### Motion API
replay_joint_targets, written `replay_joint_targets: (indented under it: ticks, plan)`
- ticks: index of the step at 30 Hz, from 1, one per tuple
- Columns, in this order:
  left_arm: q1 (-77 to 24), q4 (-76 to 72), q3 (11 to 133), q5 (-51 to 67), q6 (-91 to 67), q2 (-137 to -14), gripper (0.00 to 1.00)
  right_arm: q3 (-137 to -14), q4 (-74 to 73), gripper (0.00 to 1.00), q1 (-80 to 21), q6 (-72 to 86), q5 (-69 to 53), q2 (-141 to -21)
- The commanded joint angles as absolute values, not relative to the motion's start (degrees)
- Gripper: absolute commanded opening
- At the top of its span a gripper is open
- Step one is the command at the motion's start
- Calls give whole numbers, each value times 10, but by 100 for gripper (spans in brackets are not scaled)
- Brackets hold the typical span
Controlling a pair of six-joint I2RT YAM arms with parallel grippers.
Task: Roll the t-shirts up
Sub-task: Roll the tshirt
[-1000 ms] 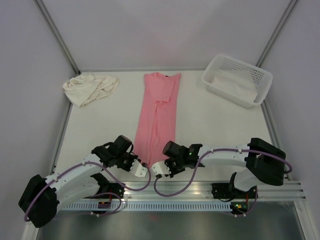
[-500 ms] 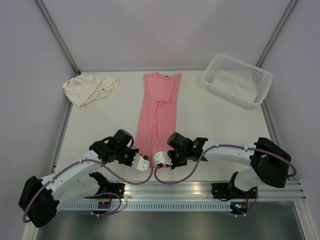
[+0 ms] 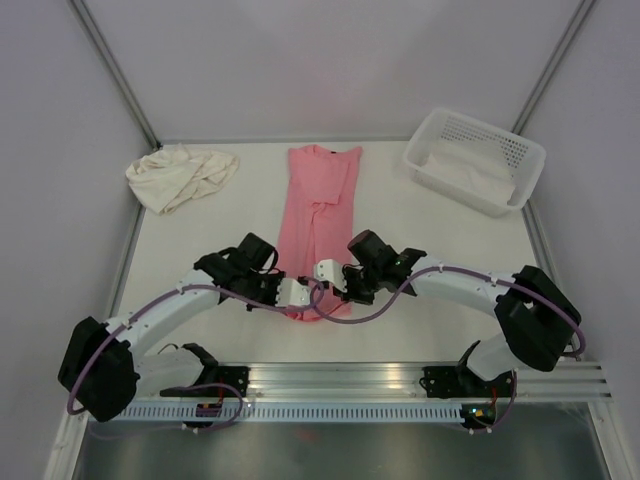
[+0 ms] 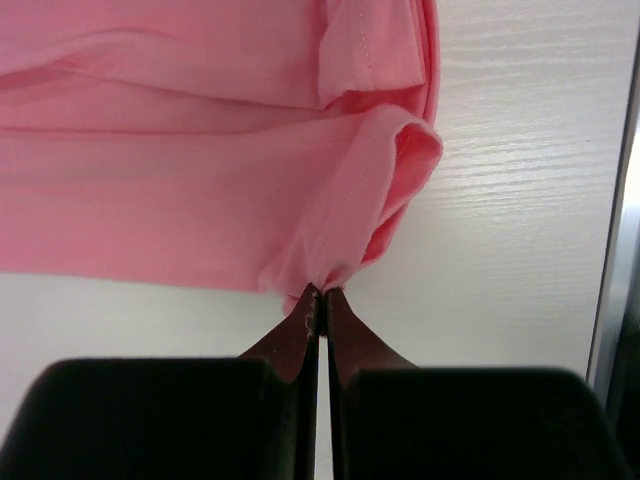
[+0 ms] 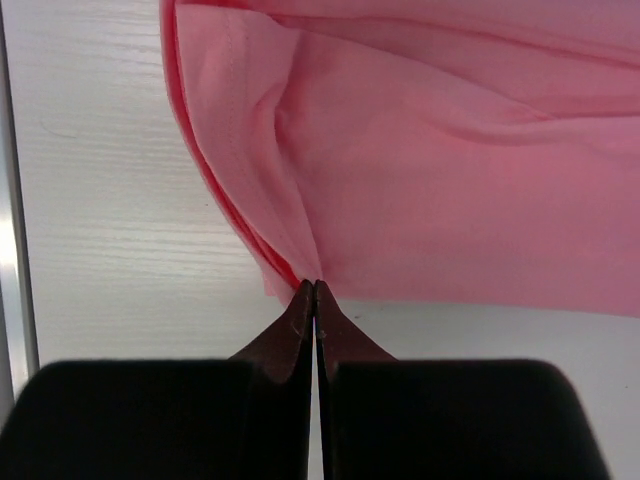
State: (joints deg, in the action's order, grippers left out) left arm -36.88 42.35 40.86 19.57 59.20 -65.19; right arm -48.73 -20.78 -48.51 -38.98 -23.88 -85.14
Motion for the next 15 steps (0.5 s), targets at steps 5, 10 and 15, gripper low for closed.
replay_joint_targets:
  ticks: [5, 10, 15]
  plan:
    - [-325, 442, 475, 200, 569, -736, 2, -509, -159, 0, -441, -340, -292, -882]
    - [-315, 442, 499, 202, 556, -777, 2, -509, -132, 0, -413, -316, -301, -889]
    - [-287, 445, 524, 202, 557, -799, 2, -518, -132, 0, -405, -305, -293, -904]
